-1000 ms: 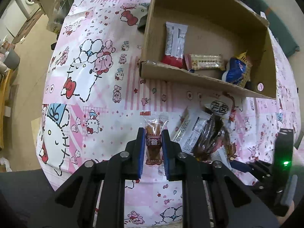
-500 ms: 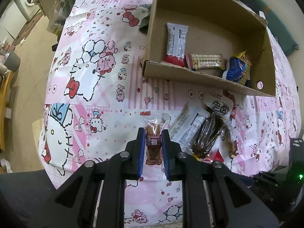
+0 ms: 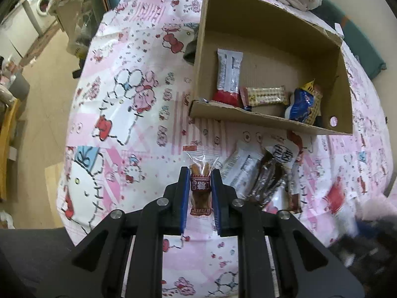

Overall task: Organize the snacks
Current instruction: 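Carry the candy packet and white bar over the box with both grippers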

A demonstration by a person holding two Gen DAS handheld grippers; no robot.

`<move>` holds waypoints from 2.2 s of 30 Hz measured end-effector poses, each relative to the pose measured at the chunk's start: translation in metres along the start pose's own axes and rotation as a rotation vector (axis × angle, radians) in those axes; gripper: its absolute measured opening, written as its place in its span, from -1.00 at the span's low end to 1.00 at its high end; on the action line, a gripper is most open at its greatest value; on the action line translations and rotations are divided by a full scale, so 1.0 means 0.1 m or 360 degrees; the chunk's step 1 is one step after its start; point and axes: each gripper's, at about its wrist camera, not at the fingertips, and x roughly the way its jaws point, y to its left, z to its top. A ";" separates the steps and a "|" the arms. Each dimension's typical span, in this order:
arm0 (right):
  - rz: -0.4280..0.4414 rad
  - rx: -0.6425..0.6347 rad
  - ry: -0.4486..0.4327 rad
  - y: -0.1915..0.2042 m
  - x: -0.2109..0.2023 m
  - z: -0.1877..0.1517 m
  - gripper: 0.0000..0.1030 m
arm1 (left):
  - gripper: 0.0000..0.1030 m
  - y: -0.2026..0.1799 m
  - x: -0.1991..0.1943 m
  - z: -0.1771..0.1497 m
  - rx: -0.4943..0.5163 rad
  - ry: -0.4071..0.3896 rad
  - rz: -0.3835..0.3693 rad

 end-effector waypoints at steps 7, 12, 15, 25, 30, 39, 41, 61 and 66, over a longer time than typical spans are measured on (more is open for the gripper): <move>0.0040 0.0110 -0.0276 -0.18 -0.20 0.16 -0.36 | -0.73 -0.04 -0.19 0.05 0.0032 -0.0157 -0.0020; 0.0143 0.0150 -0.0460 -0.28 -0.39 0.33 -0.36 | -0.73 -0.08 -0.34 0.15 0.0064 -0.0264 -0.0031; 0.0167 0.0135 -0.0527 -0.28 -0.44 0.46 -0.36 | -0.73 -0.09 -0.40 0.23 0.0047 -0.0266 -0.0052; 0.0164 0.0093 -0.0569 -0.21 -0.33 0.92 -0.36 | -0.73 -0.23 -0.36 0.48 0.0161 -0.0269 0.0034; 0.0154 0.0122 -0.0575 -0.26 -0.23 1.09 -0.36 | -0.73 -0.29 -0.33 0.75 0.0191 -0.0268 0.0144; 0.0127 0.0167 -0.0581 -0.33 -0.06 1.37 -0.36 | -0.73 -0.41 -0.33 1.15 0.0201 -0.0325 0.0087; 0.0123 0.0173 -0.0575 -0.35 0.00 1.42 -0.36 | -0.73 -0.47 -0.28 1.18 0.0222 -0.0336 0.0083; 0.0062 0.0189 -0.0382 -0.51 0.65 1.46 -0.36 | -0.72 -0.59 0.18 1.21 0.0288 -0.0324 0.0064; 0.0021 0.0234 -0.0367 -0.61 0.70 1.49 -0.36 | -0.71 -0.57 0.13 1.21 0.0275 -0.0334 0.0040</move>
